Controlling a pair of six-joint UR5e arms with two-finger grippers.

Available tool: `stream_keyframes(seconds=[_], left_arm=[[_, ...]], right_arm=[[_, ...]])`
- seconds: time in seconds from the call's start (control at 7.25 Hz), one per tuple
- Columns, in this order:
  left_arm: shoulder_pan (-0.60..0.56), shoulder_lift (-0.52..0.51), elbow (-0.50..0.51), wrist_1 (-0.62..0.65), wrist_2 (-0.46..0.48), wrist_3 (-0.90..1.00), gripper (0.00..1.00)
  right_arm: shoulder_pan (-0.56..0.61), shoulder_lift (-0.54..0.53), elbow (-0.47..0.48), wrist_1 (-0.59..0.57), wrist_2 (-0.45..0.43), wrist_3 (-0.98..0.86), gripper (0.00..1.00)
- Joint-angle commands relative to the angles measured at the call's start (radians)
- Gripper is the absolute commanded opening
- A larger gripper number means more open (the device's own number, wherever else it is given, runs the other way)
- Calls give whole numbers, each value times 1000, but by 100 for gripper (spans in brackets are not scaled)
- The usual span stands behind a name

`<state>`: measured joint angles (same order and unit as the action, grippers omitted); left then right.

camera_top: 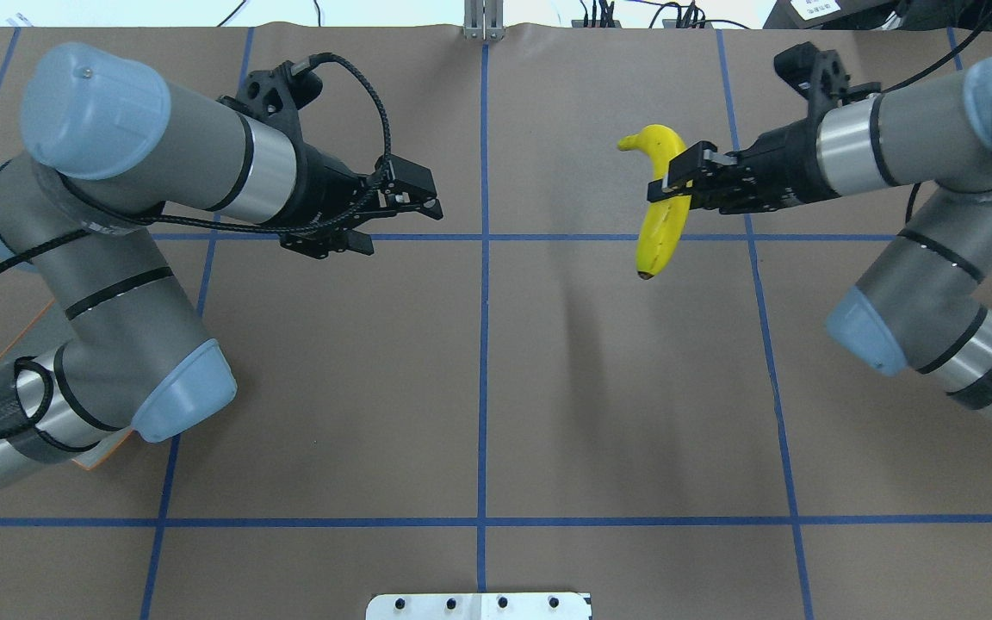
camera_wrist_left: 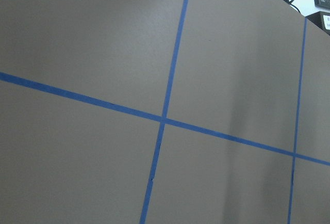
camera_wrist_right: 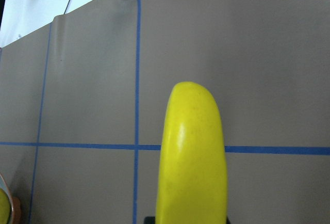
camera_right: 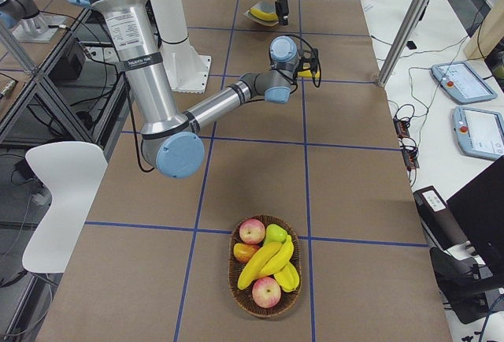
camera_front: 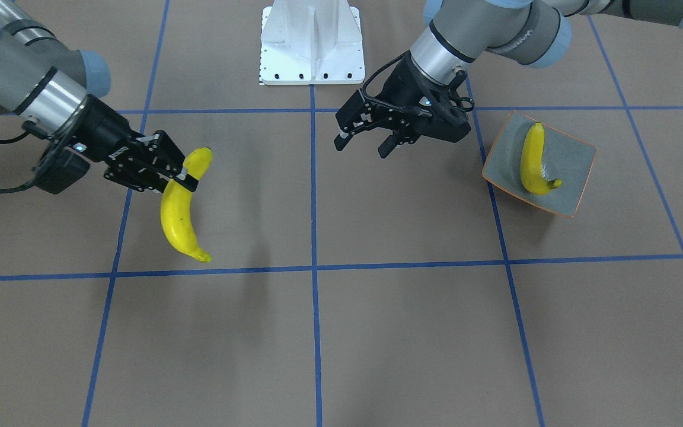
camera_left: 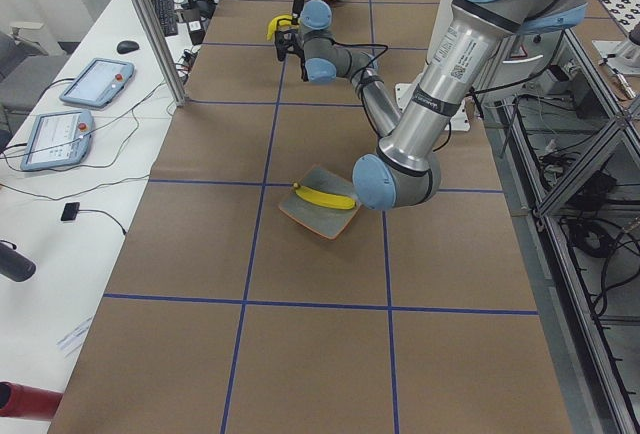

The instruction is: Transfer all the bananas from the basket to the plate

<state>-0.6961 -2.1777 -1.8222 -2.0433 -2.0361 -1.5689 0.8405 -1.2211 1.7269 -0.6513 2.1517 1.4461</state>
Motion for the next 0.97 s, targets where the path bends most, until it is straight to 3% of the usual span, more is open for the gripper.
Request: stream_keyframes(seconds=[0.0,0.41,0.83], left_arm=[[10,-71,41,-6,1,-55,98],[12,-140,107,-8,7,-201,99],[33,-151,132,-37,13,-249,99]], right_arm=[[-101,44,-1,4,-90,20,0],[-208,72,46,2,-211,8,0],[-245,89,49,1,-265,-44,0]])
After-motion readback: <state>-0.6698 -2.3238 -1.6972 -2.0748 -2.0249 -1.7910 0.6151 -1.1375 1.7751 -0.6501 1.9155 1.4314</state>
